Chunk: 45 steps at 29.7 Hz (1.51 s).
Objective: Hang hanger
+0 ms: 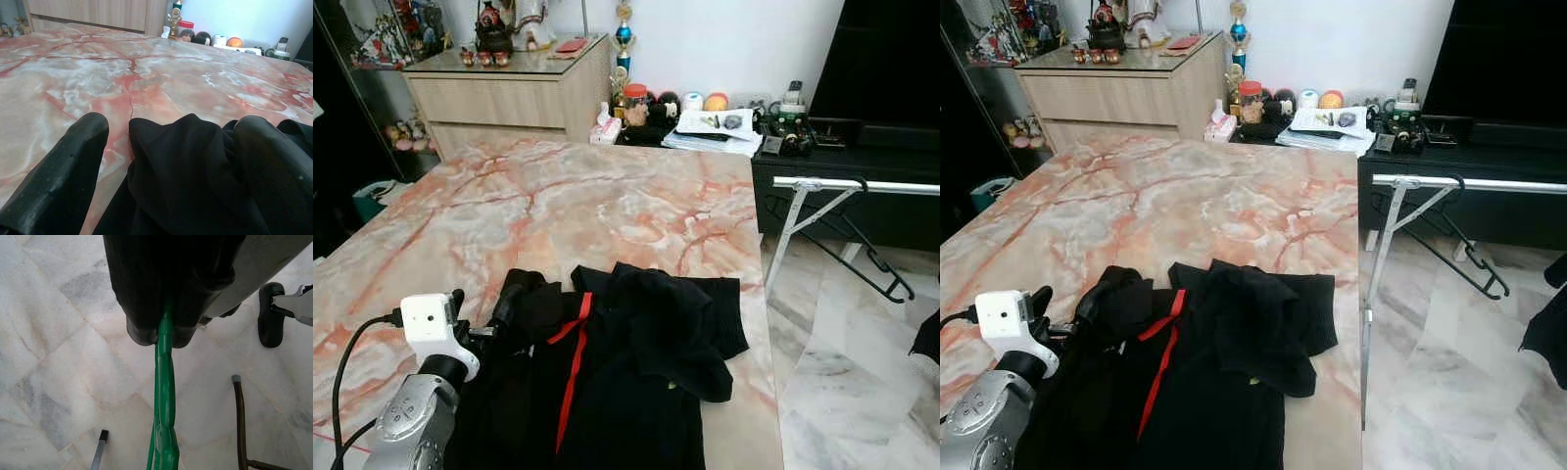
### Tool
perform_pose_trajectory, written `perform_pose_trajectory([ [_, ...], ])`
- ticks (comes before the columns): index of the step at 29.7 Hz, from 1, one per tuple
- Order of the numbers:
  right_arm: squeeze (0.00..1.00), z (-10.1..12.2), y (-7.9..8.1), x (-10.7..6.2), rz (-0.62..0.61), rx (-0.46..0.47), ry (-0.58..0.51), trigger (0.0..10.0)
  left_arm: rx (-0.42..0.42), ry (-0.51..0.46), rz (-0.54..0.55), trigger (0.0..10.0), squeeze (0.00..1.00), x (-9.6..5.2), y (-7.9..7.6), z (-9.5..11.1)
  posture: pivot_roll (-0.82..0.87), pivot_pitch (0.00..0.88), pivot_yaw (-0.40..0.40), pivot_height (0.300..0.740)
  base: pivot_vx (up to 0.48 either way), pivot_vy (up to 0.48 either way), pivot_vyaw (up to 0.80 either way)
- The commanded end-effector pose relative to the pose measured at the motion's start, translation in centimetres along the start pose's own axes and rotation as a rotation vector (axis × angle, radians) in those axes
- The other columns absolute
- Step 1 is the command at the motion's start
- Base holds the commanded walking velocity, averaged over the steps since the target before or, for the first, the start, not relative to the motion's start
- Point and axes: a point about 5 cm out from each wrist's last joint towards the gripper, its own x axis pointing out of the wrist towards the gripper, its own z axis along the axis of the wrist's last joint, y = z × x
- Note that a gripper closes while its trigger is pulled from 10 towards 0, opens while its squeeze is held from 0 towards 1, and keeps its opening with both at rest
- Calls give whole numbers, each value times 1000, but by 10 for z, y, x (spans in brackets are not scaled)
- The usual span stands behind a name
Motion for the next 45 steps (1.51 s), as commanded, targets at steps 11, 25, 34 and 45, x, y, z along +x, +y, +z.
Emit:
perform_pose_trajectory([
  [11,0,-1,-6,0,-14,-8,14,10000,-10,-8,-11,10000,0,0,-3,0,72,10,55,740,0,0,0],
  [25,0,-1,-6,0,-16,-8,9,10000,-19,-10,-18,10000,0,0,-5,-1,72,24,52,740,0,0,0],
  [34,0,-1,-5,0,-15,-2,11,10000,-22,-9,-19,10000,0,0,-6,0,75,34,52,740,0,0,0],
  [45,0,0,-7,0,-19,3,8,10000,-25,-10,-20,10000,0,1,-7,0,79,40,53,740,-153,0,0],
])
